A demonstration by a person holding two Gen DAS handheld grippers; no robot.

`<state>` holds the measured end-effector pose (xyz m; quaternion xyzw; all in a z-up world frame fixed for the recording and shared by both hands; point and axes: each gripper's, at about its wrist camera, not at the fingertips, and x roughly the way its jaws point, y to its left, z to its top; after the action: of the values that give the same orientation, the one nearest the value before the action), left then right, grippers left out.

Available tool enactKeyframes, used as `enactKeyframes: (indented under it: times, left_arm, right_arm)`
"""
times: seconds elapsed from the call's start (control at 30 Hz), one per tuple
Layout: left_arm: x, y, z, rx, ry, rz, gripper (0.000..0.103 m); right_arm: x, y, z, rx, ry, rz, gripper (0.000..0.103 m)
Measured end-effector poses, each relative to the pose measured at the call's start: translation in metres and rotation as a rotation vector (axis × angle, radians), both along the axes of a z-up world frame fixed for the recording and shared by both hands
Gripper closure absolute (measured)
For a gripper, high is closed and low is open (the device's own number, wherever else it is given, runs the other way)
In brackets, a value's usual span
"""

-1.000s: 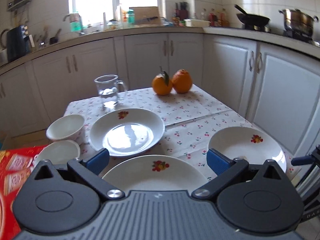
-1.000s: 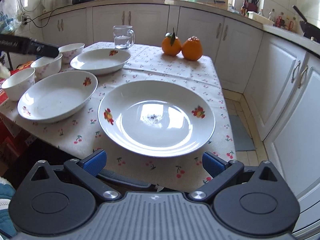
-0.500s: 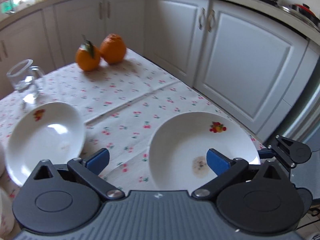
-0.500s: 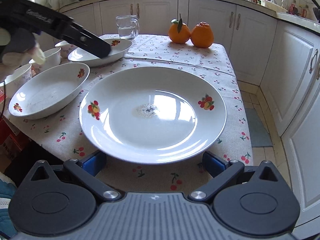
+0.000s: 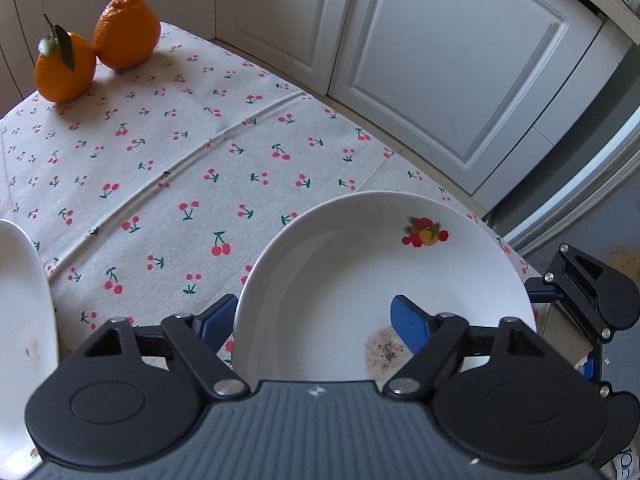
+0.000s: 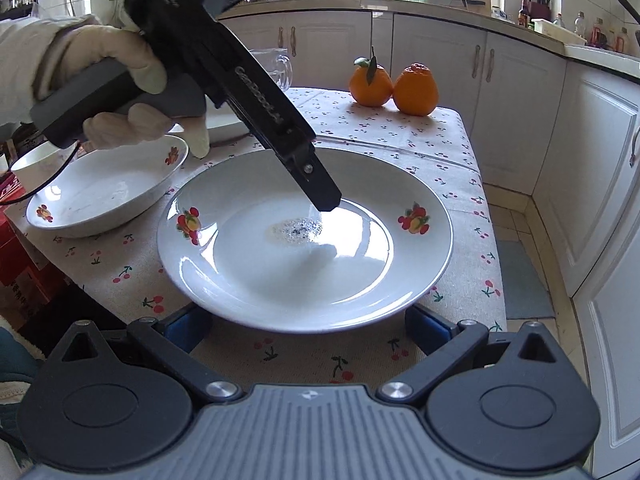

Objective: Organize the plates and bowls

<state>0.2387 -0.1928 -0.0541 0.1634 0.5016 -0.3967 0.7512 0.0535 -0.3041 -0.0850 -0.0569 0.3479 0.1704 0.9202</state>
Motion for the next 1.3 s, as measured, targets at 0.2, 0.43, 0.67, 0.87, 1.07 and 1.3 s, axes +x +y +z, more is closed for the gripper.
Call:
enactKeyframes:
  times: [0.2, 0.43, 0.67, 0.87, 1.07, 1.3]
  left_arm:
    - [0.002, -0.003, 0.0, 0.013, 0.016, -0.032, 0.027]
    - [0.006, -0.003, -0.001, 0.012, 0.033, -0.04, 0.027]
    - [0.01, -0.007, -0.001, 0.007, 0.032, -0.047, 0.027]
    - [0.027, -0.016, 0.003, -0.022, 0.022, -0.044, 0.027]
    - [0.05, -0.028, 0.004, -0.037, -0.009, -0.042, 0.027]
    - [0.077, -0.037, -0.004, -0.048, -0.004, -0.023, 0.027]
  right_arm:
    - [0.003, 0.0, 0.001, -0.005, 0.0, 0.018, 0.002]
    - [0.001, 0.001, 0.003, -0.022, 0.0, 0.02, 0.003]
    - [0.005, 0.001, 0.006, -0.045, 0.009, 0.022, 0.003]
    - [0.018, -0.006, 0.006, -0.053, 0.016, 0.013, 0.003]
    - [0.037, -0.014, 0.007, -0.056, 0.01, -0.003, 0.003]
    - [0.06, -0.022, 0.008, -0.055, 0.006, -0.021, 0.003]
